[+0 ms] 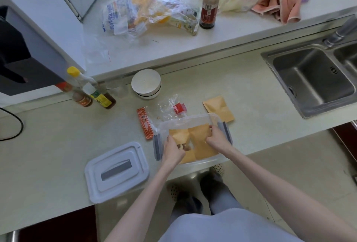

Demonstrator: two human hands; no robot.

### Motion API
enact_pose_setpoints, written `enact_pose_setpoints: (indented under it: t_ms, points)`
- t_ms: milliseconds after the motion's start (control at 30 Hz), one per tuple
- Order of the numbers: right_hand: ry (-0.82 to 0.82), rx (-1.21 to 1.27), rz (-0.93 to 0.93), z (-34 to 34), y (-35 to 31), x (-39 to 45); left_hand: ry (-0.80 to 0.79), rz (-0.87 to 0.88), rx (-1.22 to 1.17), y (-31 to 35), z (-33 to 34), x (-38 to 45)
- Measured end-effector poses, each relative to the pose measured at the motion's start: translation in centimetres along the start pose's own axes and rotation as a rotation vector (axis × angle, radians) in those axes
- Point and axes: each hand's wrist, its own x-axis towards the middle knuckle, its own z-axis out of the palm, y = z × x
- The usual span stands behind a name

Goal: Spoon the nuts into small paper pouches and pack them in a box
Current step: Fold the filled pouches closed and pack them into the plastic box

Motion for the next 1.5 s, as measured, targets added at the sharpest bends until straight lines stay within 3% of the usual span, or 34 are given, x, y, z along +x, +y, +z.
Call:
enact_pose_setpoints:
  t_ms: [100,233,400,600,833,1033,1367,1500]
  points:
    - [0.008,-0.024,-0.122,-2.2,-0.9,0.4,0.144,0.151,-0.116,0.7,-1.2,-0.3]
    - [-0.016,0.108,-0.130,-6.7,-2.2,2.5,0.433,0.297,-0.090,0.6,-3.5,-0.2]
    - [0.155,0.138,-0.072,-10.1,-1.6,6.6,0.572,0.156,-0.030,0.1,-4.0,0.6]
    - [0.160,0.046,0.031,-10.0,0.9,11.5,0.361,0.007,-0.236,0.0,-2.4,1.4]
    - [0.124,-0.108,0.123,-9.2,2.5,14.4,0.343,-0.054,-0.349,-1.0,-1.5,2.3]
    - [0.102,-0.237,0.113,-8.4,2.9,15.0,0.410,-0.052,-0.245,-1.1,-0.8,2.4]
    - [0.054,-0.154,0.180,-8.8,3.3,15.9,0.431,-0.056,-0.157,-0.9,-0.5,2.4]
    - [0.173,-0.072,0.133,-10.0,2.6,14.8,0.415,-0.050,-0.155,-0.8,-0.8,2.3]
